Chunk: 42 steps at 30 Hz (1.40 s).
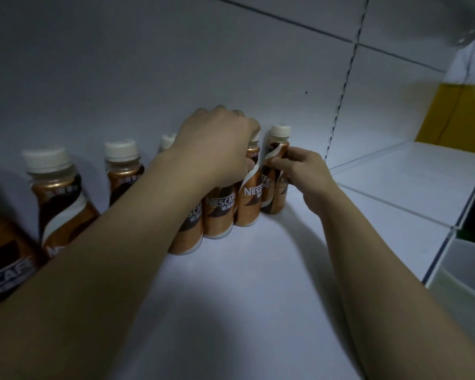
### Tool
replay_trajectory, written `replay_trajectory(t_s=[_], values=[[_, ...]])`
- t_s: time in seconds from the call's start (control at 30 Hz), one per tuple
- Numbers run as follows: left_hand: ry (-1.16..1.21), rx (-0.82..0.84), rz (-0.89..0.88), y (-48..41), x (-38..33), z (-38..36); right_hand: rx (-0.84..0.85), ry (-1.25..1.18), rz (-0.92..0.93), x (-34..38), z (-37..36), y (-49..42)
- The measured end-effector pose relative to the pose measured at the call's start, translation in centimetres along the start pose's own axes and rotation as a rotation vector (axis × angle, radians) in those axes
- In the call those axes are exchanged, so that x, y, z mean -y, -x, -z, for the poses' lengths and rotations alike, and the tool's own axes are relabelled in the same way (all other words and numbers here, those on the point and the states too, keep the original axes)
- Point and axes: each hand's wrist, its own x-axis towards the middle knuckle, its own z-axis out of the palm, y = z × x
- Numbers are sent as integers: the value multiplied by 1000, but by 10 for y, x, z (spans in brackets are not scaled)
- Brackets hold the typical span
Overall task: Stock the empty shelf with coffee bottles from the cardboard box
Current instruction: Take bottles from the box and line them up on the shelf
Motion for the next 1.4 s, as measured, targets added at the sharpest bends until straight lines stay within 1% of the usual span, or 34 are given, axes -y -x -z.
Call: replay_trajectory(t_s=[0.07,0.2,0.3,0.47,0.67,0.83,1.0,1.23,1.33,1.4], values=[[9,2,14,-1,-1,-1,15,23,-10,-5,4,-2],[19,3,23,-3,-1,-4,-79,66,17,-9,-4,-2],[21,-6,24,-3,1,-6,-114,71,15,-9,-9,-2],[11,-25,21,-3,1,-8,-75,95,18,-8,-5,1],[17,-45,33,-3,0,-10,-23,59,-12,-6,4,5],[22,-38,46,-4,1,-10,71,178,30,-8,4,11],[31,-29,42,-3,1,-10,63,134,1,-8,3,9],[50,-24,38,1,-4,-12,52,144,3,-11,3,8],[41,-21,35,6,-5,-9,28,259,-21,-3,5,14],[50,-37,31,12,-7,-5,-19,280,-16,4,6,15]])
